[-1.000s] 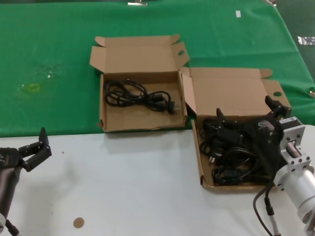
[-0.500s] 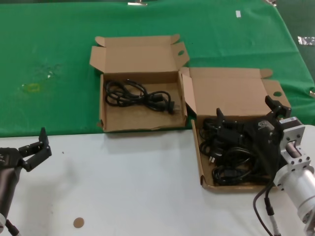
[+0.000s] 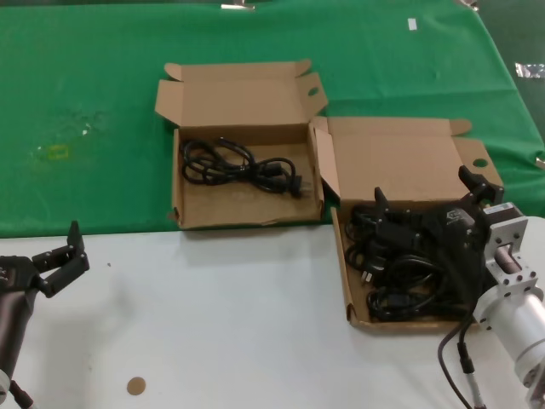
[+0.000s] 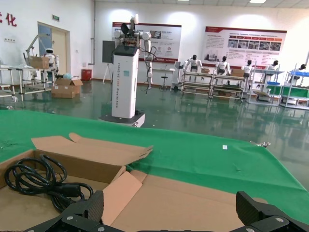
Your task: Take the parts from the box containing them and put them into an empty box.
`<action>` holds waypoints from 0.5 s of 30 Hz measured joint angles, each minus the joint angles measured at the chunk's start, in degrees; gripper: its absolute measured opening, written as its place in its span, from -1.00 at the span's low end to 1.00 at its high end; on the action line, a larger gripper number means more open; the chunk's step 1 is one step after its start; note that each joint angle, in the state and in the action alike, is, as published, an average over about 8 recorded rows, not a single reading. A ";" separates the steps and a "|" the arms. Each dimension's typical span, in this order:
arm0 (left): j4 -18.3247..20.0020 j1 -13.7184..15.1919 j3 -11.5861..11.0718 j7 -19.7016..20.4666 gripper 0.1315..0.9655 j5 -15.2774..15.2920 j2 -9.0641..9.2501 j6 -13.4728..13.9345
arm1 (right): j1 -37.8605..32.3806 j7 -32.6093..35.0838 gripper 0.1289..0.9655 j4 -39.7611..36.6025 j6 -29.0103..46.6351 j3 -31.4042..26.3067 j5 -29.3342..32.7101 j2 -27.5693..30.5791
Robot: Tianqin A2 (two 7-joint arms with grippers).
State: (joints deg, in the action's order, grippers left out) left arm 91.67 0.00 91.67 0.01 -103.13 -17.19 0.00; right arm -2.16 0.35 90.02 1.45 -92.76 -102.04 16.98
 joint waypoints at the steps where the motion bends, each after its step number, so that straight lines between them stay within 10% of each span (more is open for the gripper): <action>1: 0.00 0.00 0.00 0.00 1.00 0.00 0.00 0.00 | 0.00 0.00 1.00 0.00 0.00 0.00 0.00 0.00; 15: 0.00 0.00 0.00 0.00 1.00 0.00 0.00 0.00 | 0.00 0.00 1.00 0.00 0.00 0.00 0.00 0.00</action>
State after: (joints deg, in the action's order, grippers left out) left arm 91.67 0.00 91.67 0.00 -103.13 -17.19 0.00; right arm -2.16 0.35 90.02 1.45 -92.76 -102.04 16.98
